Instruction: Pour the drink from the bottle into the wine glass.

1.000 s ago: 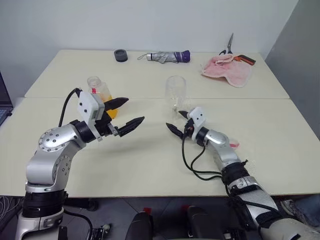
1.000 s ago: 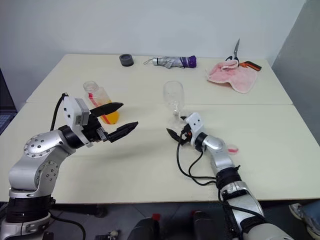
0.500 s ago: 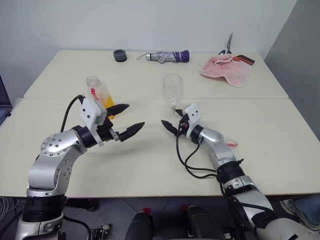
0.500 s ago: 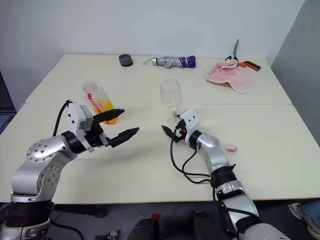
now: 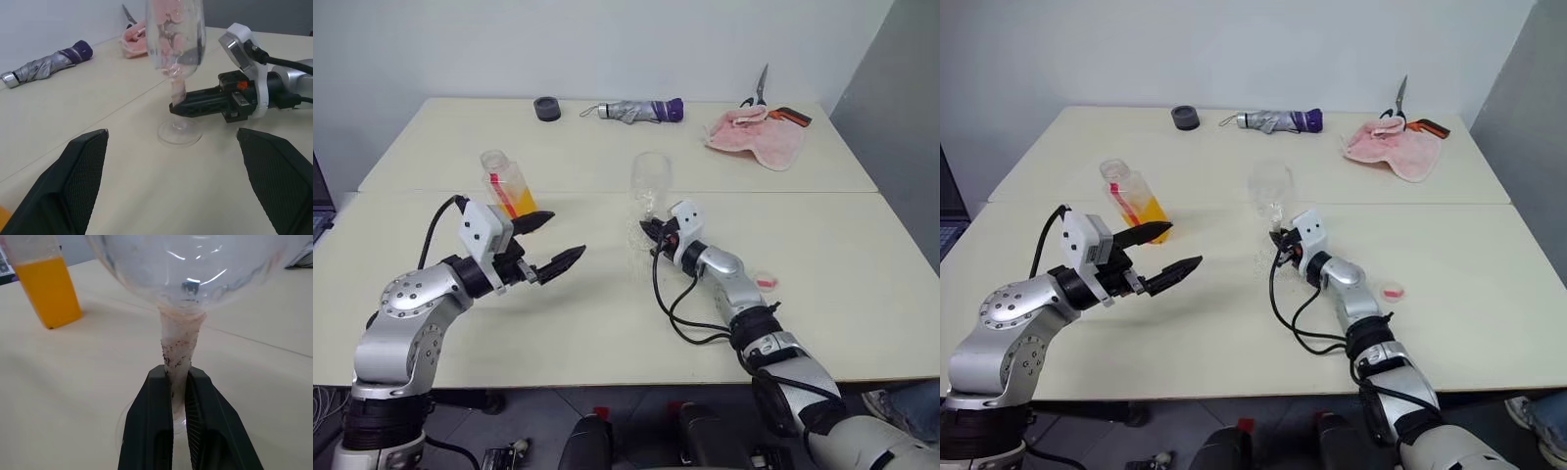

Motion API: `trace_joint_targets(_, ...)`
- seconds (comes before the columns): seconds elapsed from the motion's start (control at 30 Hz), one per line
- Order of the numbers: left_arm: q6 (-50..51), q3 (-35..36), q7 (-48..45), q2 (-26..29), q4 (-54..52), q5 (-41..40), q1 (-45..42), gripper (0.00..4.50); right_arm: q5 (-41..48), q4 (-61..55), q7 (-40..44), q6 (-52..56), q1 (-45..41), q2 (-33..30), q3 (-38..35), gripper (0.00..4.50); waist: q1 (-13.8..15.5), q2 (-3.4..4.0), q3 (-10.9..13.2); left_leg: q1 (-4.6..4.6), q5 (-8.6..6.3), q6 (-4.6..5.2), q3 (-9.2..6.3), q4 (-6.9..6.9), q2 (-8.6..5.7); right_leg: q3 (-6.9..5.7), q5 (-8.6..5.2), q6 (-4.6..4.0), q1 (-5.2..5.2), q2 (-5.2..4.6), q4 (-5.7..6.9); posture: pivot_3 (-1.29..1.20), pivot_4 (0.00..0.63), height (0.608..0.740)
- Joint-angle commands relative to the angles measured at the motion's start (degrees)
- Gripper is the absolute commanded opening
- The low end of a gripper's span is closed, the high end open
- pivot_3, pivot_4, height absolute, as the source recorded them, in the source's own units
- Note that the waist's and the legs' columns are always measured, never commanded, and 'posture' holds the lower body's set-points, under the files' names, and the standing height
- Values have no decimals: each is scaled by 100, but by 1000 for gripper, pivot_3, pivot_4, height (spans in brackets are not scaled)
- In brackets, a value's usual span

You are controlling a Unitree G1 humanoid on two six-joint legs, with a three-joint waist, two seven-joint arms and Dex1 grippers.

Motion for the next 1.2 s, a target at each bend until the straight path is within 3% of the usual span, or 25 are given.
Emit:
trace_joint_targets(0.03,-33,121,8,73,-182,-56,-21,4500,12,-42,-33,-230,-147,76,-40,76,1,0,0,-1,0,0,-1,-1,0,-1,0,0,0,0,0,0,150,740)
trace_joint_targets(0.3,-75,203,36,60,-100,-31,54,4500,54,-346,290,-274,-50,270,163,76,4,2,2,-3,0,0,-1,-2,1,0,0,0,-2,-1,-1,0,150,740)
trace_joint_targets(0.77,45,300,251,41,-225,-125,74,4500,-70,515,402,-345,-425,607,211,76,6,4,4,-4,0,0,-1,-2,2,0,0,0,-3,-2,0,0,150,740)
trace_joint_targets(0.8,56,294,265,44,-235,-131,60,4500,-70,523,402,-349,-424,606,200,780,6,4,3,-3,0,0,-1,-2,1,0,0,0,-3,-2,0,0,150,740)
trace_joint_targets(0.9,90,260,310,52,-261,-150,4,4500,-73,506,426,-359,-396,600,191,1660,6,4,4,-3,0,0,-2,-2,2,-1,0,0,-3,-2,0,0,150,740)
trace_joint_targets(1.13,148,166,333,16,-236,-129,-193,4500,-93,408,470,-374,-305,568,217,4246,5,4,4,-3,0,0,-1,-2,1,-1,0,0,-3,-2,-1,0,150,740)
trace_joint_targets(1.2,153,141,328,6,-242,-129,-224,4500,-94,367,484,-372,-274,554,224,4476,5,4,4,-3,0,0,-1,-2,1,-1,0,0,-3,-2,0,0,150,740)
